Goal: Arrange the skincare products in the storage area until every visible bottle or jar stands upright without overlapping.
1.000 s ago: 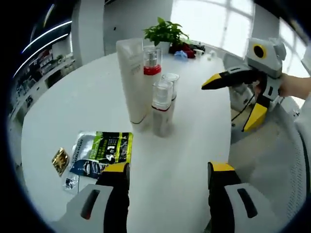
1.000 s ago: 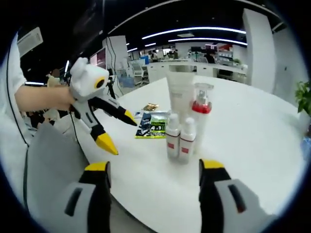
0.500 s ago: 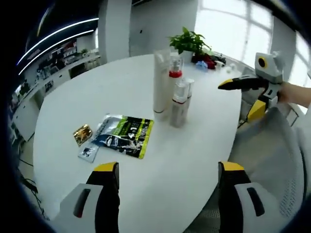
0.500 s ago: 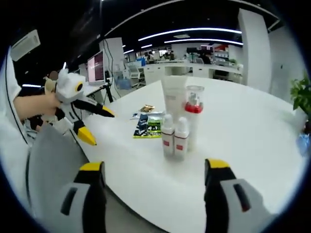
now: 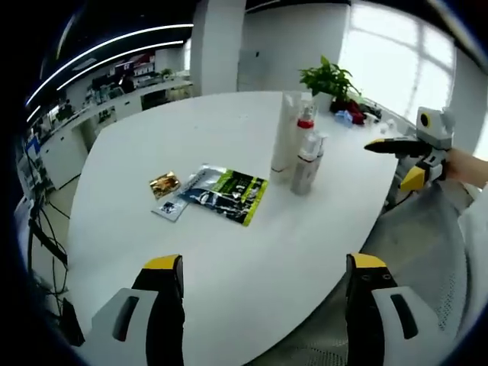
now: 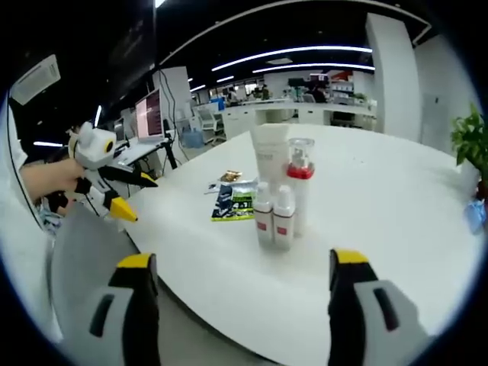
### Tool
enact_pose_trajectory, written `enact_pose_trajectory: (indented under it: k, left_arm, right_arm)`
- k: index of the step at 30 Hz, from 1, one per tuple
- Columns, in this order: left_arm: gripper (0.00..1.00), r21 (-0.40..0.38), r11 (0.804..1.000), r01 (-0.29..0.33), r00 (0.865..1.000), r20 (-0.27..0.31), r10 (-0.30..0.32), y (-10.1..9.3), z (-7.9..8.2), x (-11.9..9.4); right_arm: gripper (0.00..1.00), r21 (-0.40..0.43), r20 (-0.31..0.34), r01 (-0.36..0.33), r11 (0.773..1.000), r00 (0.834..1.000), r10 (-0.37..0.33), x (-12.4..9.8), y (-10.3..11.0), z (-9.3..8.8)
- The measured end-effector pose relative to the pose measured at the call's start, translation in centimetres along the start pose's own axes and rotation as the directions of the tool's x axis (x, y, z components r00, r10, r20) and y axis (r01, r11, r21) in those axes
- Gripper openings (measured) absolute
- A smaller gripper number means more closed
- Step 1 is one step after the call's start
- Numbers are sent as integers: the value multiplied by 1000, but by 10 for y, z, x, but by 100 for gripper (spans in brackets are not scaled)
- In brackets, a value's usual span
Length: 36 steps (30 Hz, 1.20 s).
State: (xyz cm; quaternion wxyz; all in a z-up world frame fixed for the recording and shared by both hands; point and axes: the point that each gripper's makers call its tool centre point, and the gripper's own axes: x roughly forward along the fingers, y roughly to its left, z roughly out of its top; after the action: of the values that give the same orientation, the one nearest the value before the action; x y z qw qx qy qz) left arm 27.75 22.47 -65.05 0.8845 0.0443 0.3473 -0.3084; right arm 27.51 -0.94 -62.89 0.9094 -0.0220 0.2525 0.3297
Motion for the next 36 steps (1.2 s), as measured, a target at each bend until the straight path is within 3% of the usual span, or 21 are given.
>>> enact_pose_trajectory:
  k: [9,20,31,36]
  left_arm:
    - [88,-39,998,-39,999,4,39,6,-7,-11]
    - [90,-65,997,-38,999,-8,37,2,-3,-4]
    - [85,-152,988,-20,998,-62,11,2,11,32]
    - [89,-138,990,-32,996,-87,20,7,19,49]
  right_arm:
    - [99,36,17,1,999,1000,-2,-6,-2,-3]
    - [99,51,13,12,999,1000,-13,-11,-4,-10]
    - [99,64,10,28,998,1000,-29,-16,-6,-10]
    - [99,75,6,35,997,999,-35,-18,-9,-12]
